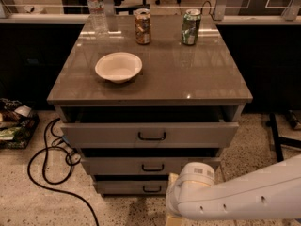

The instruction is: Open bottom drawer

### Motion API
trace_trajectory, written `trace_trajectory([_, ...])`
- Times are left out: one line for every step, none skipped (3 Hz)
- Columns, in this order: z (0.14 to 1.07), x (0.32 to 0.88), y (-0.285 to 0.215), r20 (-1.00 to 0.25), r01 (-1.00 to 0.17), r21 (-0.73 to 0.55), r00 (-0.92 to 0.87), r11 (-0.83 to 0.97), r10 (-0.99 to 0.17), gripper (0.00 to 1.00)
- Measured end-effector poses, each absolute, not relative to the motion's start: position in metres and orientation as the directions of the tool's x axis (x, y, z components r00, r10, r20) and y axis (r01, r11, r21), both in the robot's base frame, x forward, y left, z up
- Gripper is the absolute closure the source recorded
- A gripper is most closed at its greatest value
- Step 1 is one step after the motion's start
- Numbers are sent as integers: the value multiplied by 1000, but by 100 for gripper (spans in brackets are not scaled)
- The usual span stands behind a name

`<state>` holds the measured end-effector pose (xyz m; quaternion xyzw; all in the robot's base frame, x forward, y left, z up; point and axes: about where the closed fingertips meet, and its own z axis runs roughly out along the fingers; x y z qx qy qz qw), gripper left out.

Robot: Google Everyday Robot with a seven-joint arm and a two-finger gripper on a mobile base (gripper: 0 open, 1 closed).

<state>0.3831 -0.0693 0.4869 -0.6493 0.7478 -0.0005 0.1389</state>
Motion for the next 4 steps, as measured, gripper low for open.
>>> trace_trajectory([448, 369, -71, -143, -977, -143, -137, 158, -980, 0])
trace_trajectory([405, 351, -62, -142, -974, -102, -189, 204, -972, 0])
trace_trajectory([361, 340, -48, -173, -962, -73, -247, 263, -953, 0])
trace_trajectory([329, 338, -36, -206, -962, -96, -231, 255, -951, 0])
